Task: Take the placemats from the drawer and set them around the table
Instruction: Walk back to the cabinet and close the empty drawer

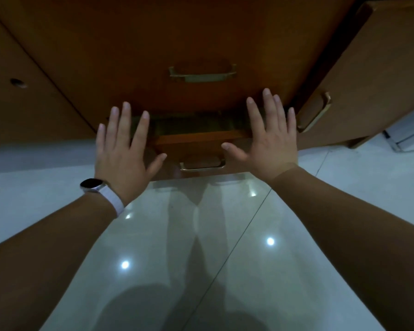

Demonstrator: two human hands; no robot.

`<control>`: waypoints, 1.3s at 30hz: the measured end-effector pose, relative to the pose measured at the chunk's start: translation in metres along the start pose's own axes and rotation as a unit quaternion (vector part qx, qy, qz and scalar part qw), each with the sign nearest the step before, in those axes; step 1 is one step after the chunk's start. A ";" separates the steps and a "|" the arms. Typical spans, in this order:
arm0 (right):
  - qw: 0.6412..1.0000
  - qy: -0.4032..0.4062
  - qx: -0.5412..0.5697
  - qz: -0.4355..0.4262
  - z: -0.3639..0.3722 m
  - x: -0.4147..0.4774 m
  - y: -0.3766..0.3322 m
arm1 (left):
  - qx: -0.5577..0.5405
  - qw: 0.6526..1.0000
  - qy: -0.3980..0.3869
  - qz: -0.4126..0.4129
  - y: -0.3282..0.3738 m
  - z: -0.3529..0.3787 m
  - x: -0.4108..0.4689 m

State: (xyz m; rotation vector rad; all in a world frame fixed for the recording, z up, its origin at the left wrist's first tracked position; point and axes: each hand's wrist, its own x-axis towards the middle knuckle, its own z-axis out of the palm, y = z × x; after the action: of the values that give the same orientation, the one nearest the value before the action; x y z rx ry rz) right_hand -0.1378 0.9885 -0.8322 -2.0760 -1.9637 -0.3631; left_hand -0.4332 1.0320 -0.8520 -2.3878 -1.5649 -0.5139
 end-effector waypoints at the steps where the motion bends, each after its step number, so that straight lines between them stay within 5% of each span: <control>1: 1.000 0.000 -0.005 0.009 0.002 0.000 0.003 | -0.001 1.000 0.002 0.002 0.000 0.001 0.003; 25: 0.992 0.121 0.014 0.044 0.057 0.027 0.002 | 0.039 0.992 0.118 0.028 -0.019 0.061 0.037; 39: 0.996 0.057 0.024 0.066 0.033 0.023 -0.008 | 0.023 0.995 0.095 -0.019 -0.003 0.041 0.036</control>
State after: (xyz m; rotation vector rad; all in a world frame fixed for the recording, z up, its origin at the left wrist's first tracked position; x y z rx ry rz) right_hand -0.1445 1.0226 -0.8546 -2.0921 -1.7438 -0.3930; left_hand -0.4156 1.0793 -0.8744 -2.2071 -1.5239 -0.6839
